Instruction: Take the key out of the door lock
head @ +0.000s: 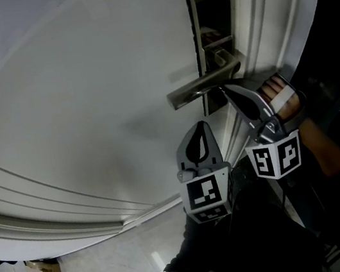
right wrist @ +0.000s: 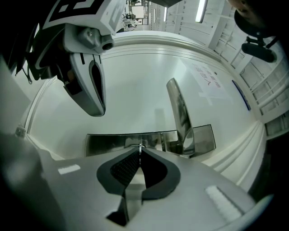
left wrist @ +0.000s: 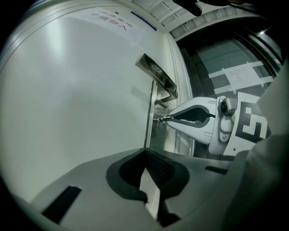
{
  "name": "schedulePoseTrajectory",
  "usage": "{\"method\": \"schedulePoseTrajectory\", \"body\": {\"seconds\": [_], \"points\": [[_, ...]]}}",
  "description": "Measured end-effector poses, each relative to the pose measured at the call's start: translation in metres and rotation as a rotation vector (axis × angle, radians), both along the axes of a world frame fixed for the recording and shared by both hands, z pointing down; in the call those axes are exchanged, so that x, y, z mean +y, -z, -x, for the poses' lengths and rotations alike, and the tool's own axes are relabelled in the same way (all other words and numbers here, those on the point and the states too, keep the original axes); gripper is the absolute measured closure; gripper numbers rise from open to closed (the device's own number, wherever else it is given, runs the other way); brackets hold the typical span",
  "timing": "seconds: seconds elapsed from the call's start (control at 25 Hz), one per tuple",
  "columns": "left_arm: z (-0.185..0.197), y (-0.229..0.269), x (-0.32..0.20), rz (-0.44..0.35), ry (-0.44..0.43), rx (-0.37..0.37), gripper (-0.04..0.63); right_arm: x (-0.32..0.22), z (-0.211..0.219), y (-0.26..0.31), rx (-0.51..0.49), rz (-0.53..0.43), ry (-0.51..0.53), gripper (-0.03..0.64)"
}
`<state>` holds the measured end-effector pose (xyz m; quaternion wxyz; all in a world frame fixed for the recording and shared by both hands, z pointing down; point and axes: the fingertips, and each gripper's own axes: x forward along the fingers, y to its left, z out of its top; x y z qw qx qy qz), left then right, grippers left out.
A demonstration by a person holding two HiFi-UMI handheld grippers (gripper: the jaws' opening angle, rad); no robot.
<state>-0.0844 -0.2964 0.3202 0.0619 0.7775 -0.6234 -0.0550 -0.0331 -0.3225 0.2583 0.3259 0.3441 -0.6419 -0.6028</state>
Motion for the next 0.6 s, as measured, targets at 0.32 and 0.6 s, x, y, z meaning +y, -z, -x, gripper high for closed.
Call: {"method": "schedulePoseTrajectory", "body": {"seconds": [0.32,0.6], "points": [[0.003,0.001,0.002,-0.011,0.010,0.009,0.596,0.001,0.000,0.000,0.007,0.009,-0.003,0.606],[-0.003,0.004,0.001,-0.023,-0.002,0.013,0.596,0.011,-0.004,0.001,0.015,0.004,0.009,0.606]]}}
